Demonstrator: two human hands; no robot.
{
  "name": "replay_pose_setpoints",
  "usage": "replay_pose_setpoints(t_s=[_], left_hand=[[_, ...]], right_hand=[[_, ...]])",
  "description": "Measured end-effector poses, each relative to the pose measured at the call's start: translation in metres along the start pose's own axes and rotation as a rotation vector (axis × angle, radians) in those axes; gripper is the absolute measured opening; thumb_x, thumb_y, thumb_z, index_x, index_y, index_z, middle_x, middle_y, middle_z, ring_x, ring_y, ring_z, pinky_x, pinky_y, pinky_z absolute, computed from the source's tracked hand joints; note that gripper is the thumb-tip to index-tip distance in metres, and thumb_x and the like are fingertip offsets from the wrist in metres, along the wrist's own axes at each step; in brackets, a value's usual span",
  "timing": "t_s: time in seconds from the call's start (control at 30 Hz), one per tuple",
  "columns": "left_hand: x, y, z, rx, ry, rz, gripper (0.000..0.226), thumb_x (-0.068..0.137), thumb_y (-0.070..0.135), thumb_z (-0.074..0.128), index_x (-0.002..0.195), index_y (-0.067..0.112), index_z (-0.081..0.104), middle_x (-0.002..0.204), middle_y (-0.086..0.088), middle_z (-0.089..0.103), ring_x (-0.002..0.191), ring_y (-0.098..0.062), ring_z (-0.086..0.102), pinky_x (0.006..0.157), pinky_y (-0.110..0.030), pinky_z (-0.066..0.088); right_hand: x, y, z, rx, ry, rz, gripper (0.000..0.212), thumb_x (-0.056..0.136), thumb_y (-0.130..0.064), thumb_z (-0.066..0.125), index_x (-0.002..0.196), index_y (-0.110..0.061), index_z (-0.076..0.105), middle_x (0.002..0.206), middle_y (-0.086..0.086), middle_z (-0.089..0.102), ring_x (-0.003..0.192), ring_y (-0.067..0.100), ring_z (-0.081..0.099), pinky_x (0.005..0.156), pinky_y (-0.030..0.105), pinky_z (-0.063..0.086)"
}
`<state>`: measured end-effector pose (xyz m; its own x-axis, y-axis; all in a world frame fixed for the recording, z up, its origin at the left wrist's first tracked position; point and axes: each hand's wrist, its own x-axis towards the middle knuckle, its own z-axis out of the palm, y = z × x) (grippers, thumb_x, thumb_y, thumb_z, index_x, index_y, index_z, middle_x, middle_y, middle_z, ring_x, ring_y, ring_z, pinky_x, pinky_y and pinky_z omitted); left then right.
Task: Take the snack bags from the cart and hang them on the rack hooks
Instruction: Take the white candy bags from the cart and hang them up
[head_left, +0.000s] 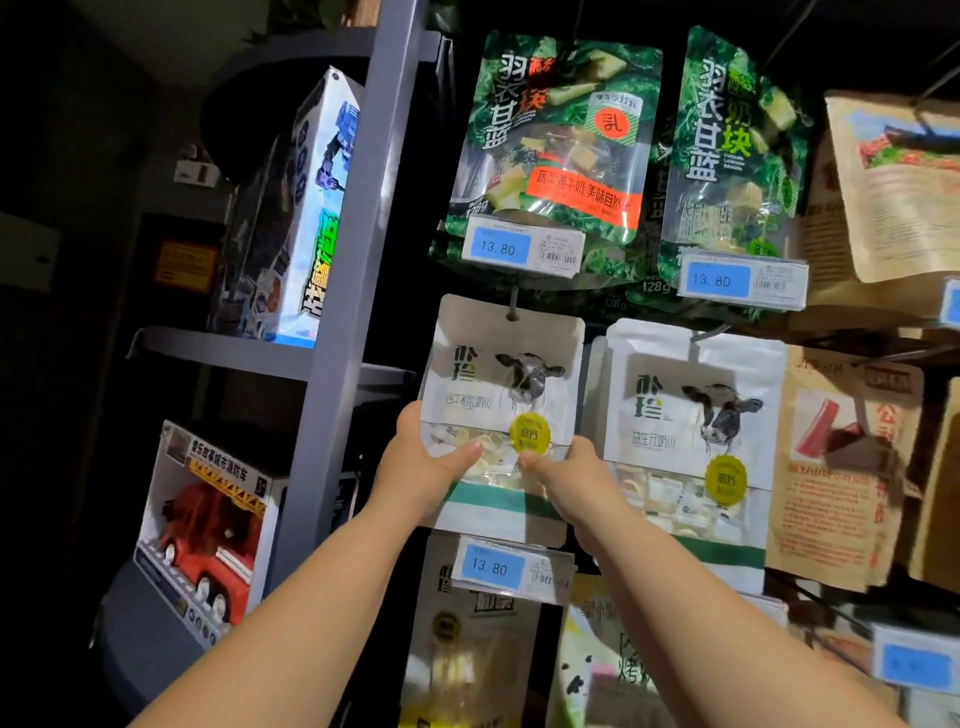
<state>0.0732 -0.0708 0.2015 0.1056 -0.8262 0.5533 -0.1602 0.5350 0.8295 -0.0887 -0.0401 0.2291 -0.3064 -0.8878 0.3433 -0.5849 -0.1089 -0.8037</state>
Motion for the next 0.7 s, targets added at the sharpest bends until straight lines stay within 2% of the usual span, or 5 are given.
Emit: replay_pose_setpoints(t_s=[0.17, 0.3, 0.5, 0.63, 0.7], left_hand=[[-0.012, -0.005, 0.004, 0.193, 0.148, 0.02, 0.082, 0.076, 0.038, 0.076, 0.142, 0.025, 0.028, 0.138, -0.003, 0.035, 0.121, -0.022, 0.043, 0.097, -0.035, 0.04], [-0.031, 0.002, 0.006, 0.369, 0.227, 0.231, 0.065, 0.079, 0.028, 0.075, 0.134, 0.025, 0.041, 0.141, 0.002, 0.024, 0.131, -0.016, 0.019, 0.109, -0.033, 0.025], [-0.068, 0.03, 0.028, 0.319, 0.118, 0.44, 0.029, 0.083, 0.023, 0.071, 0.11, 0.026, 0.06, 0.116, 0.01, 0.046, 0.119, -0.015, 0.038, 0.096, -0.019, 0.025], [-0.108, 0.039, 0.069, 0.184, -0.067, 0.468, 0.023, 0.084, 0.02, 0.07, 0.101, 0.031, 0.059, 0.105, 0.013, 0.047, 0.103, -0.011, 0.049, 0.089, -0.023, 0.039], [-0.132, 0.036, 0.096, 0.139, -0.18, 0.465, 0.022, 0.083, 0.018, 0.071, 0.099, 0.028, 0.061, 0.099, 0.014, 0.048, 0.088, -0.005, 0.051, 0.08, -0.008, 0.037]], right_hand=[[-0.017, 0.003, -0.003, -0.04, 0.061, -0.066, 0.056, 0.085, -0.039, 0.071, 0.127, -0.013, 0.045, 0.122, 0.006, 0.06, 0.104, 0.025, 0.058, 0.09, 0.04, 0.05], [-0.041, 0.005, -0.013, -0.211, 0.091, -0.158, 0.073, 0.091, -0.039, 0.062, 0.149, -0.015, 0.025, 0.136, 0.006, 0.055, 0.121, 0.026, 0.054, 0.094, 0.036, 0.044], [-0.082, 0.026, -0.037, -0.201, 0.151, -0.268, 0.055, 0.095, -0.035, 0.057, 0.144, -0.022, 0.035, 0.137, 0.0, 0.053, 0.125, 0.02, 0.052, 0.097, 0.033, 0.043], [-0.111, 0.063, -0.067, -0.156, 0.217, -0.234, 0.034, 0.096, -0.03, 0.055, 0.129, -0.021, 0.049, 0.121, -0.001, 0.062, 0.112, 0.017, 0.058, 0.087, 0.029, 0.045], [-0.128, 0.089, -0.086, -0.184, 0.278, -0.231, 0.028, 0.096, -0.025, 0.055, 0.123, -0.018, 0.054, 0.116, 0.0, 0.063, 0.108, 0.017, 0.06, 0.09, 0.033, 0.047]])
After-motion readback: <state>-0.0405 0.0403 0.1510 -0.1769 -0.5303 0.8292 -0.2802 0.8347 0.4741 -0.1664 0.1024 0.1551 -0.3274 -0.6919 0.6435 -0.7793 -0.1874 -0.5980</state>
